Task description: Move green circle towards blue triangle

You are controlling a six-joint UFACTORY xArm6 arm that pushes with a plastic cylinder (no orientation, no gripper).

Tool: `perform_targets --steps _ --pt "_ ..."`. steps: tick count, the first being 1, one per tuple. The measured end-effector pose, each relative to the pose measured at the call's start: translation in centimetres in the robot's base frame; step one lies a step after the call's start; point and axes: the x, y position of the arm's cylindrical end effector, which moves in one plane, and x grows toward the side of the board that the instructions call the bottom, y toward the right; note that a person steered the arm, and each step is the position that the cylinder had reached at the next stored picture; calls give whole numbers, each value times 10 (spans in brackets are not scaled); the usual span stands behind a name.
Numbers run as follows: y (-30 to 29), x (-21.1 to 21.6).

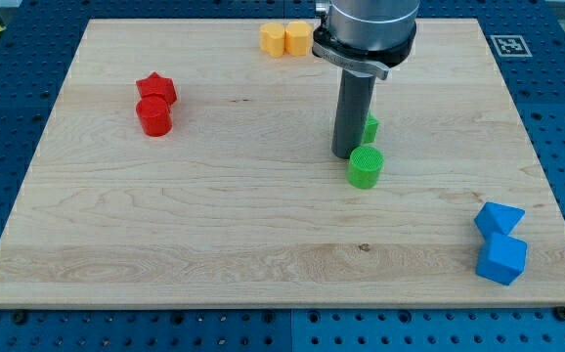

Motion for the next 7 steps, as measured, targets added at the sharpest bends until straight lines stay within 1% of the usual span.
perform_targets --steps 1,2,3,4,5,7 --pt "0 0" --pt "19 14" --pt "25 27" --pt "0 48" --pt "-13 70" --pt "1 82"
